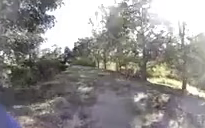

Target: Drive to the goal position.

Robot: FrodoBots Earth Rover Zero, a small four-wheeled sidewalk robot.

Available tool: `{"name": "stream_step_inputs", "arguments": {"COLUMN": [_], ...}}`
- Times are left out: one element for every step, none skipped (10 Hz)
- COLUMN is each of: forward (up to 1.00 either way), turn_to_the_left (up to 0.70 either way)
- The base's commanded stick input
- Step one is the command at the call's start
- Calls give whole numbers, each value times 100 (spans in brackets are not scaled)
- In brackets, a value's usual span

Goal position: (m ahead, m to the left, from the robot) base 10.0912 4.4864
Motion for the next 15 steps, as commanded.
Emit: {"name": "stream_step_inputs", "arguments": {"forward": [70,70,70,70,70,70,70,70,70,70,70,70,70,70,70], "turn_to_the_left": [0,0,0,0,0,0,0,0,35,35,35,35,35,35,26]}}
